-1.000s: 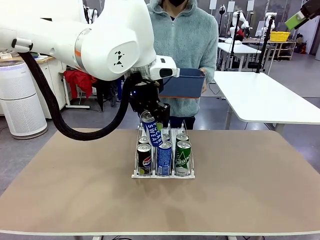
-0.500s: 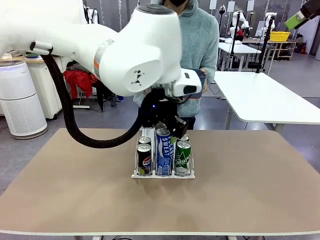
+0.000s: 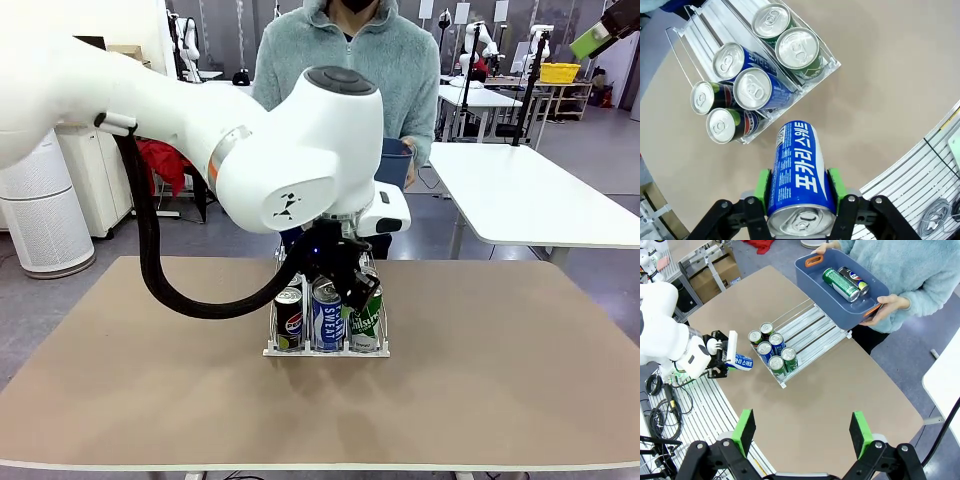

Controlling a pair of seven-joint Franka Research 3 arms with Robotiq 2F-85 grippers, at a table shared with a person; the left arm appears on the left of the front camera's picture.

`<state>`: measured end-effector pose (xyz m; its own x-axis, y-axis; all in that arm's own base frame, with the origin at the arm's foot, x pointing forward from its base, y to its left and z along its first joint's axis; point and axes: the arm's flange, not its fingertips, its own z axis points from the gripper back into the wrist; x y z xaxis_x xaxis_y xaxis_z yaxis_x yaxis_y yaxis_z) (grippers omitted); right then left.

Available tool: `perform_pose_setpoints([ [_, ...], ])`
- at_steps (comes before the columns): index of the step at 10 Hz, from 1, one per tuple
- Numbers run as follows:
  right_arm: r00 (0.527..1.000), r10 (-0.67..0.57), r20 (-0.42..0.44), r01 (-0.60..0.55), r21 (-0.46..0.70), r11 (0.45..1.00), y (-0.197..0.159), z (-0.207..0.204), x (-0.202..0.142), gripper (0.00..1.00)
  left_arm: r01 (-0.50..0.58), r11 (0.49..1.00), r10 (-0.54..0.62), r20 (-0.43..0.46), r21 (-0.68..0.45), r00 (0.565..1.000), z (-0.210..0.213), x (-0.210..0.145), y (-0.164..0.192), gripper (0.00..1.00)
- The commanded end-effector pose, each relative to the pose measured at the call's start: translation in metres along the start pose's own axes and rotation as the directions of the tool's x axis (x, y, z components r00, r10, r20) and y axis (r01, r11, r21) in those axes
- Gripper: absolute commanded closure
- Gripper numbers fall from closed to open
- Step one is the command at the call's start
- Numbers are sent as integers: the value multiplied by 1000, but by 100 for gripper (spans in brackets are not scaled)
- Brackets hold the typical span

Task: Fill the beverage cans into the dispenser.
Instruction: Place the picked Ionic drink in the line of the Automatic Can Dispenser with the same cans.

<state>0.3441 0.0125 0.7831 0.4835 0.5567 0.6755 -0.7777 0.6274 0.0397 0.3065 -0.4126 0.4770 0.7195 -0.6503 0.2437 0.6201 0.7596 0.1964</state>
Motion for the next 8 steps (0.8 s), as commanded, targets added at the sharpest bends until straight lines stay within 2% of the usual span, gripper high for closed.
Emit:
perform_pose_setpoints([
  [1,1000,0,-1,0,4,1000,0,-1,-1,0,16,1000,-16,55,12,998,-8,6,7,43],
  [2,1000,0,-1,0,4,1000,0,-1,-1,0,52,998,-51,43,-19,998,-9,8,7,43],
  [3,1000,0,-1,0,4,1000,0,-1,-1,0,4,1000,-4,8,-2,1000,-6,3,2,43],
  [8,1000,0,-1,0,4,1000,0,-1,-1,0,13,1000,-13,0,-18,1000,-23,17,13,43],
])
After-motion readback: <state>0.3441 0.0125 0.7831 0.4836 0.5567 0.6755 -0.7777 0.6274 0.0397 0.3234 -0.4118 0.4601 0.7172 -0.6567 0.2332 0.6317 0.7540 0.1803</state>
